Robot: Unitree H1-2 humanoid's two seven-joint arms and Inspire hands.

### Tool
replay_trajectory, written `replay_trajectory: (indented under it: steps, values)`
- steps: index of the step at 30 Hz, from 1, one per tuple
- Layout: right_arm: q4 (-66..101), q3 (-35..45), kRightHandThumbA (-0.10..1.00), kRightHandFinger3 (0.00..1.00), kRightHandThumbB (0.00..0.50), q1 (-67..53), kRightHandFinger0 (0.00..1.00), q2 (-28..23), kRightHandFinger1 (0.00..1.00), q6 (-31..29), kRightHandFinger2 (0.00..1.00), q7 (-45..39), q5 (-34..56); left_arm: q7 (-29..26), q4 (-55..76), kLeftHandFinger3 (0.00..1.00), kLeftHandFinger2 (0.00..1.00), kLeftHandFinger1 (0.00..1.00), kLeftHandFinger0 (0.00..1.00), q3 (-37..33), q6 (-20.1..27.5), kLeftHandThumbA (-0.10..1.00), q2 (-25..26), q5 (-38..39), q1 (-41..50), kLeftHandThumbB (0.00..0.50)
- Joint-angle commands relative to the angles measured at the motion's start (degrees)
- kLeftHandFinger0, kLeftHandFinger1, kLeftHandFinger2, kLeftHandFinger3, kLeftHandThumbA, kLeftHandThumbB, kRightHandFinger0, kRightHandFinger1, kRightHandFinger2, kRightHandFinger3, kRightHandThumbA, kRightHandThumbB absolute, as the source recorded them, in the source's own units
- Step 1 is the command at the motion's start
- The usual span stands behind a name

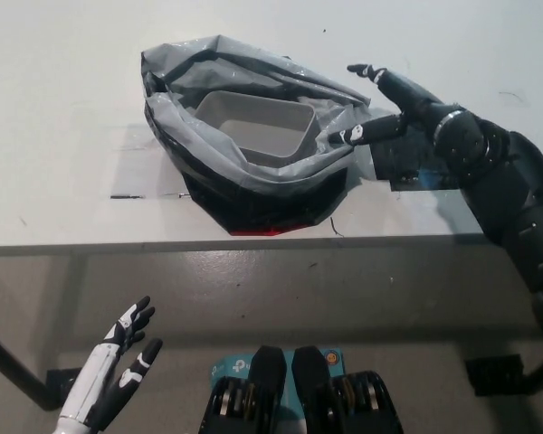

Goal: Use the right hand to pick up a small rectangular container and put it into a plastic bag and lift the bag

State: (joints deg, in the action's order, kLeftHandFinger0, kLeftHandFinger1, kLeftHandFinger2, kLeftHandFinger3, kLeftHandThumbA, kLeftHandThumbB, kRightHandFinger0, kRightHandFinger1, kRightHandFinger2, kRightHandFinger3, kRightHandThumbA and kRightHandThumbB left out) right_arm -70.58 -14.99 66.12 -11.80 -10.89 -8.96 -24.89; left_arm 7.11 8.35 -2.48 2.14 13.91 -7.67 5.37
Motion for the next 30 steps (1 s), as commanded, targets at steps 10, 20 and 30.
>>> replay_trajectory:
  steps: [10,20,30]
  values:
    - [-2.50,4.92,0.95,1.00,0.482,3.73,1.00,1.77,1.00,0.30,1.00,-2.67,7.33,-0.15,1.36,1.00,1.00,1.00,0.99,0.21,1.14,0.91,0.45,-0.67,-0.55,0.173]
    - [-5.24,24.34,0.97,1.00,0.437,5.61,1.00,5.15,1.00,17.84,1.00,-13.47,25.66,-0.05,1.76,1.00,1.00,1.00,0.99,0.10,0.95,0.90,0.37,-0.67,0.01,0.167]
    - [-5.59,32.99,0.96,1.00,0.440,5.61,1.00,7.94,1.00,23.50,1.00,-13.64,29.76,-0.10,1.98,1.00,1.00,1.00,0.98,0.09,1.01,0.89,0.25,-0.62,-0.04,0.161]
